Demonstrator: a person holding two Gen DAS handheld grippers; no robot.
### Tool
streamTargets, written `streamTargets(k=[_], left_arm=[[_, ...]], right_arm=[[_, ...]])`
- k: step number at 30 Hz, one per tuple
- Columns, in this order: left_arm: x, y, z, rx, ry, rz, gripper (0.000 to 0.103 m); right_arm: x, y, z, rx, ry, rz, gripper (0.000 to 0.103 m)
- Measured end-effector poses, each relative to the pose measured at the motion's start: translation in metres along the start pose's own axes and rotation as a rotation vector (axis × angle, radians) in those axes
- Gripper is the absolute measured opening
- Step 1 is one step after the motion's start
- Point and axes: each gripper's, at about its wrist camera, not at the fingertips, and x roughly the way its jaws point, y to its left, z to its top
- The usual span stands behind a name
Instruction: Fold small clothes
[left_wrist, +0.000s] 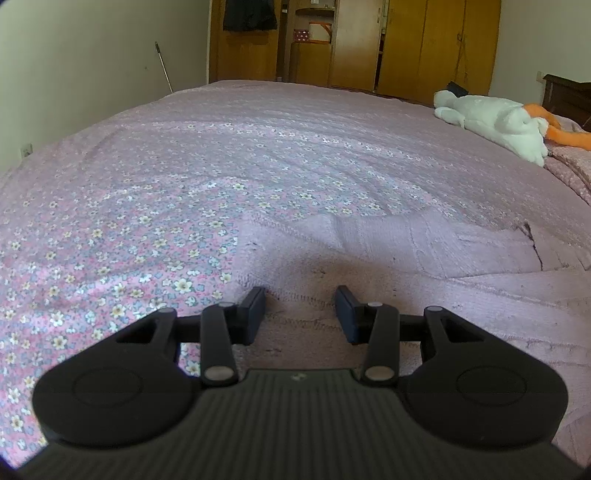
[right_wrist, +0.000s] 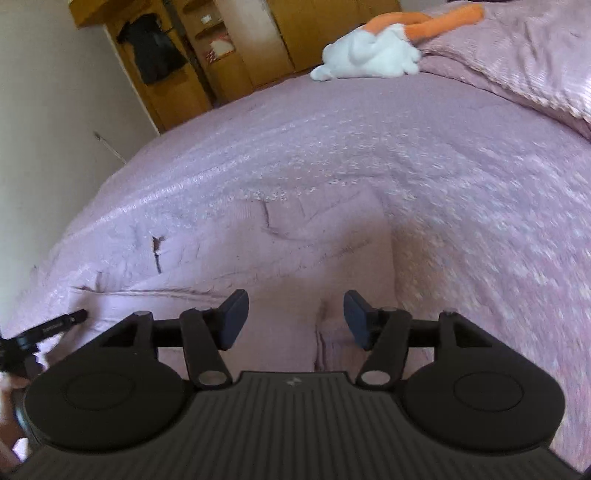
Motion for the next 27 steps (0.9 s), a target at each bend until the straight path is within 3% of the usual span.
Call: streamTargets(k=[3, 5, 6, 7, 10, 14, 17, 21, 23, 24, 27], left_arm=[[0.000, 0.000, 0.000, -0.001, -0.002, -0.002, 0.044], [0.000, 0.000, 0.000, 0.000, -0.005, -0.001, 0.044], [0.000, 0.000, -0.001, 0.000, -0.006, -0.001, 0.044], [0.000, 0.000, -0.002, 0.000, -0.008, -0.001, 0.044], [0.000, 0.001, -0.004, -0.003, -0.016, -0.005, 0.045], [-0.001, 0.004, -0.007, -0.017, -0.030, -0.010, 0.046], [-0.002, 0.005, -0.008, -0.026, -0.044, -0.007, 0.047], [-0.003, 0.004, -0.010, -0.041, -0.059, -0.001, 0.047], [-0.002, 0.005, -0.010, -0.047, -0.062, -0.002, 0.047], [-0.002, 0.005, -0.010, -0.048, -0.061, -0.003, 0.047], [-0.003, 0.007, -0.009, -0.052, -0.056, -0.010, 0.047]], right_arm=[[0.036, 0.005, 0.001, -0.035, 0.107, -0.053, 0.065], [0.044, 0.010, -0.003, -0.053, 0.112, -0.057, 0.055], [0.042, 0.016, -0.003, -0.092, 0.111, -0.029, 0.019], [0.039, 0.023, -0.001, -0.121, 0.117, 0.001, 0.008], [0.019, 0.043, 0.013, -0.206, 0.045, 0.070, 0.007], [0.009, 0.046, 0.040, -0.229, -0.049, 0.028, 0.007], [0.033, 0.033, 0.044, -0.200, -0.009, -0.033, 0.007], [0.077, 0.011, 0.019, -0.182, 0.089, -0.104, 0.008], [0.078, 0.004, 0.012, -0.134, 0.030, -0.076, 0.008], [0.076, 0.001, 0.013, -0.083, 0.032, -0.067, 0.010], [0.065, -0.005, 0.023, 0.066, 0.080, -0.010, 0.036]])
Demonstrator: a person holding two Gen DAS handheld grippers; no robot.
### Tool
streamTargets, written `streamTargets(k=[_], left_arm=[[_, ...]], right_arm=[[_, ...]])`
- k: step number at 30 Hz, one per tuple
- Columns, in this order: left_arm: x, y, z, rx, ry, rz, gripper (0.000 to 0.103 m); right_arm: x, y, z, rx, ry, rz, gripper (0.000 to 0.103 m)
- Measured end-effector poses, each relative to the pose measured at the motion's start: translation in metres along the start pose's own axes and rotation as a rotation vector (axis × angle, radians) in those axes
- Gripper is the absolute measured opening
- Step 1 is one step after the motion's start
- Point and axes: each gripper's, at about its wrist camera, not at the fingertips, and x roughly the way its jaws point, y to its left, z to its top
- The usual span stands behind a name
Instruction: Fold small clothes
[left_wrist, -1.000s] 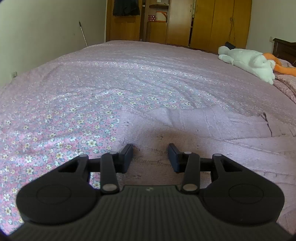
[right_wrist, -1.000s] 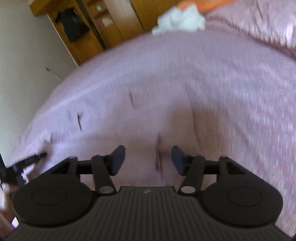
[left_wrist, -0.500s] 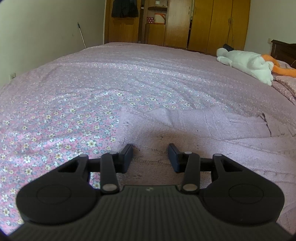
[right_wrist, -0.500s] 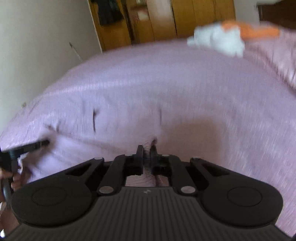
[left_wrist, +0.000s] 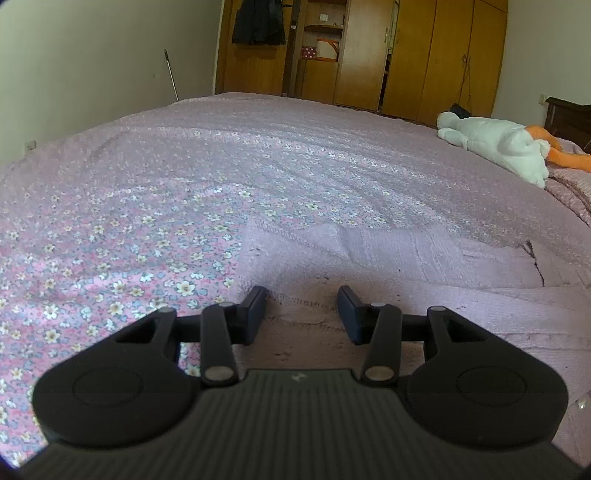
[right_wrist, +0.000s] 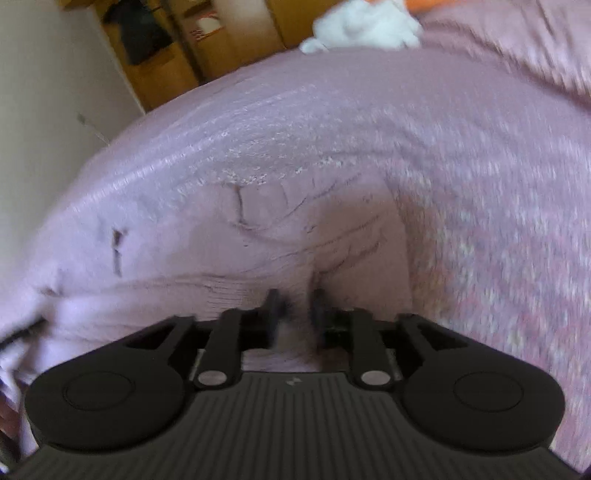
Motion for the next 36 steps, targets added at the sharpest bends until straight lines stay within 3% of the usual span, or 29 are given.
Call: streamTargets(k=[1, 4, 8, 11, 13, 17, 29, 36], left_arm=[[-0.001, 0.000, 0.001, 0.002, 0.006, 0.000, 0.047], [-0.009, -0.005, 0.008, 0.057, 0.030, 0.014, 0.045], [-0.034, -0.002, 0.014, 0.080, 0.043, 0.015, 0.046], [-0.057, 0.006, 0.018, 0.044, 0.059, -0.011, 0.046], [-0.074, 0.006, 0.018, 0.038, 0.065, -0.022, 0.046], [-0.107, -0.003, 0.015, 0.093, 0.070, -0.014, 0.046], [-0.183, -0.031, -0.036, 0.181, 0.099, -0.071, 0.047], [-0.203, -0.046, -0.061, 0.218, 0.123, -0.093, 0.047]], right_arm=[[-0.005, 0.000, 0.001, 0.015, 0.004, 0.019, 0.043], [-0.035, 0.002, 0.001, -0.006, -0.047, 0.085, 0.050], [-0.076, 0.010, -0.009, -0.072, -0.087, 0.121, 0.054], [-0.103, 0.024, -0.027, -0.170, -0.099, 0.127, 0.059], [-0.121, 0.033, -0.045, -0.241, -0.117, 0.132, 0.068], [-0.144, 0.047, -0.084, -0.328, -0.135, 0.153, 0.072], [-0.181, 0.066, -0.192, -0.596, -0.048, 0.200, 0.079], [-0.195, 0.086, -0.235, -0.832, 0.004, 0.137, 0.085]])
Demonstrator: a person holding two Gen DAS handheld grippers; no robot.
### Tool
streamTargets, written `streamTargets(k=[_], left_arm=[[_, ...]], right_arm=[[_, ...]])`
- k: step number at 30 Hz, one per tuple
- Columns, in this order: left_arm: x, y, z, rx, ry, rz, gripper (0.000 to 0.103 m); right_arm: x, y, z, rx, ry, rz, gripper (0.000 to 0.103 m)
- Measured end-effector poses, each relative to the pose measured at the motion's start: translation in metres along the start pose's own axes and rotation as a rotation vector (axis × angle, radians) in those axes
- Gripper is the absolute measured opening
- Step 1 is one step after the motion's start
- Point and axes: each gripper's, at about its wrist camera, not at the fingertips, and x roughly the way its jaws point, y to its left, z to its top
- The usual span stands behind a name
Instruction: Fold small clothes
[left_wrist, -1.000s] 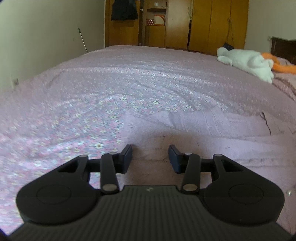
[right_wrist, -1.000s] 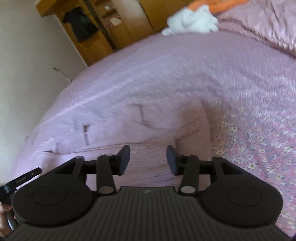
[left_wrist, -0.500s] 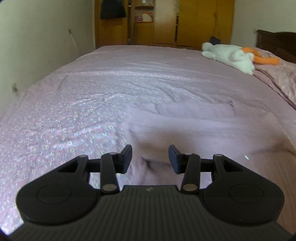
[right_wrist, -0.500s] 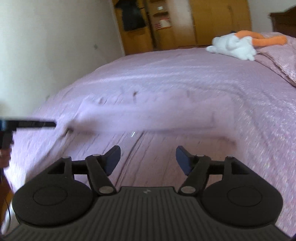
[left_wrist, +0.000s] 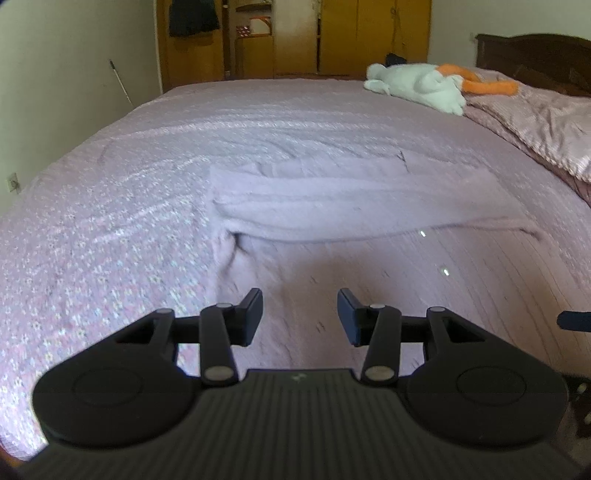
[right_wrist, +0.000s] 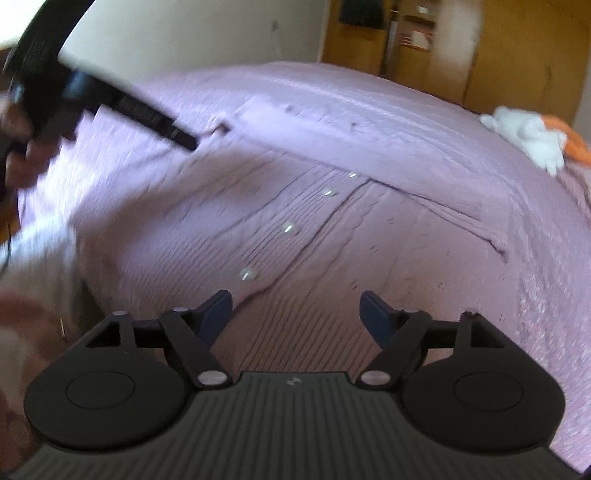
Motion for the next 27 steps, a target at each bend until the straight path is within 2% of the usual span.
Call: streamTargets(k=[5, 8, 11, 13, 14, 16, 20, 23, 25, 27], left_arm=[[-0.008, -0.012, -0.010, 0.027, 0.031, -0.024, 0.047], [-0.012, -0.016, -0.014, 0.031, 0.032, -0.038, 0.047], [-0.014, -0.020, -0.017, 0.042, 0.032, -0.039, 0.048], [-0.014, -0.021, -0.019, 0.048, 0.034, -0.031, 0.060], [-0.015, -0.022, -0.020, 0.053, 0.031, -0.027, 0.062], [-0.014, -0.024, -0.023, 0.070, 0.027, -0.024, 0.063], [-0.012, -0.028, -0.026, 0.089, 0.044, -0.042, 0.064], [-0.011, -0.031, -0.029, 0.096, 0.065, -0.070, 0.066], [-0.010, -0.033, -0.030, 0.118, 0.094, -0.124, 0.075], [-0.013, -0.037, -0.034, 0.147, 0.113, -0.177, 0.078]], right_arm=[[0.010, 0.031, -0.012, -0.215, 0.063, -0.038, 0.087], [0.020, 0.037, -0.018, -0.258, 0.099, -0.104, 0.087], [0.028, 0.030, -0.016, -0.207, 0.105, -0.134, 0.087], [0.030, 0.025, -0.014, -0.162, 0.104, -0.130, 0.087], [0.031, 0.024, -0.014, -0.145, 0.097, -0.134, 0.087], [0.032, 0.022, -0.012, -0.121, 0.079, -0.152, 0.088], [0.037, 0.021, -0.005, -0.092, 0.035, -0.240, 0.088], [0.036, 0.018, 0.002, -0.079, 0.003, -0.276, 0.088], [0.034, 0.013, 0.005, -0.055, -0.011, -0.278, 0.088], [0.032, 0.006, 0.009, -0.022, -0.021, -0.277, 0.088]])
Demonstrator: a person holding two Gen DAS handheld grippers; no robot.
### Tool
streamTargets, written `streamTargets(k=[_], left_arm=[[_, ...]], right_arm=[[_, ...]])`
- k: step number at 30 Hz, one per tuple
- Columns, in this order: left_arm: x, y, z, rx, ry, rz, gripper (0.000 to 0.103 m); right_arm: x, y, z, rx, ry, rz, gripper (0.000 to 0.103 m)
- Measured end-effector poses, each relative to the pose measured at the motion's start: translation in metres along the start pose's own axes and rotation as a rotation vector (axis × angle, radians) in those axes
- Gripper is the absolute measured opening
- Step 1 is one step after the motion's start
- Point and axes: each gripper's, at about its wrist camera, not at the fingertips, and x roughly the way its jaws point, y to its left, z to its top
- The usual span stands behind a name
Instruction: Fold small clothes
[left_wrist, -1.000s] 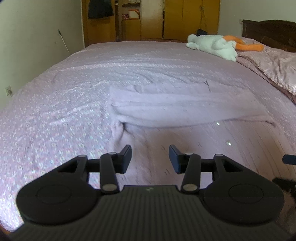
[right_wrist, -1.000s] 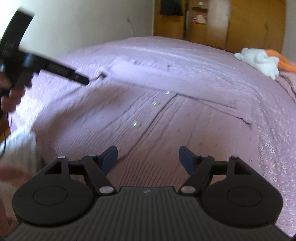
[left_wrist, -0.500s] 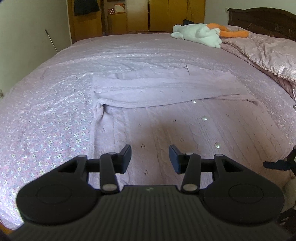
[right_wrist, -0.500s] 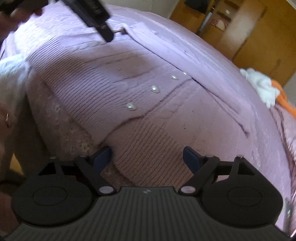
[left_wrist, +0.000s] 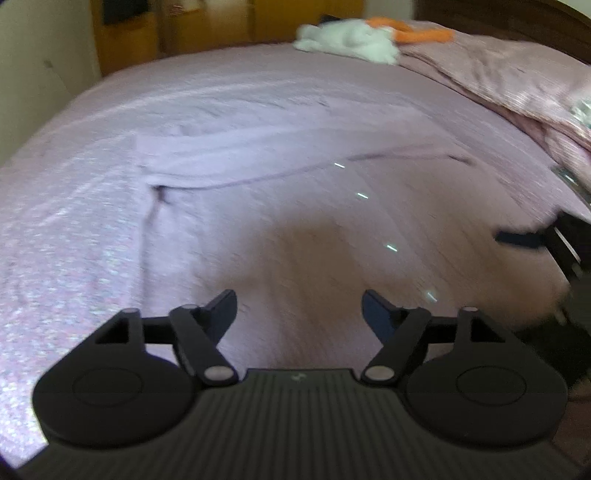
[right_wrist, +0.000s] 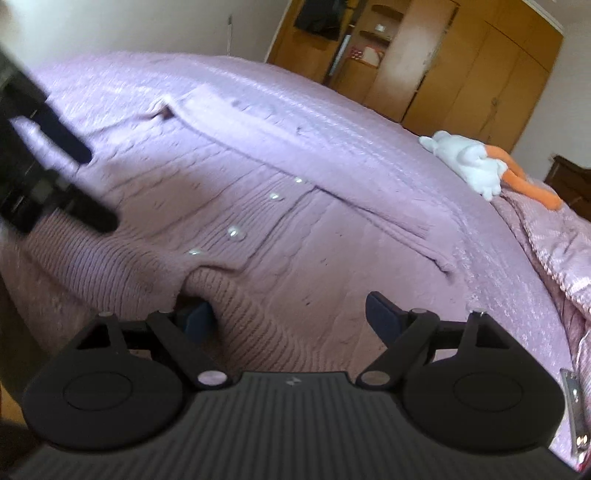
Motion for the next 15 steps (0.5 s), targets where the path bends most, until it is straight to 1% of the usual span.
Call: streamTargets(k=[2, 6, 9, 12, 15], left_arm=[[-0.003, -0.005, -0.004, 0.038, 0.010, -0.036, 0.078], [-0.007, -0.016, -0.013, 0.106, 0.013, -0.069, 0.078], [-0.004, -0.025, -0.022, 0.189, 0.024, -0.102, 0.078], [0.003, -0.039, -0.030, 0.280, 0.031, -0.074, 0.078], [0.016, -0.049, -0.035, 0.354, 0.050, 0.007, 0.078]], right_arm=[[-0.001, -0.008, 0.001, 0.043, 0.000, 0.009, 0.087], [0.001, -0.022, 0.004, 0.140, 0.011, 0.040, 0.087], [-0.001, -0.027, 0.004, 0.190, 0.011, 0.048, 0.087], [-0.004, -0.029, 0.002, 0.187, 0.011, 0.046, 0.087], [-0.004, -0.029, -0.005, 0.166, 0.025, 0.050, 0.087]])
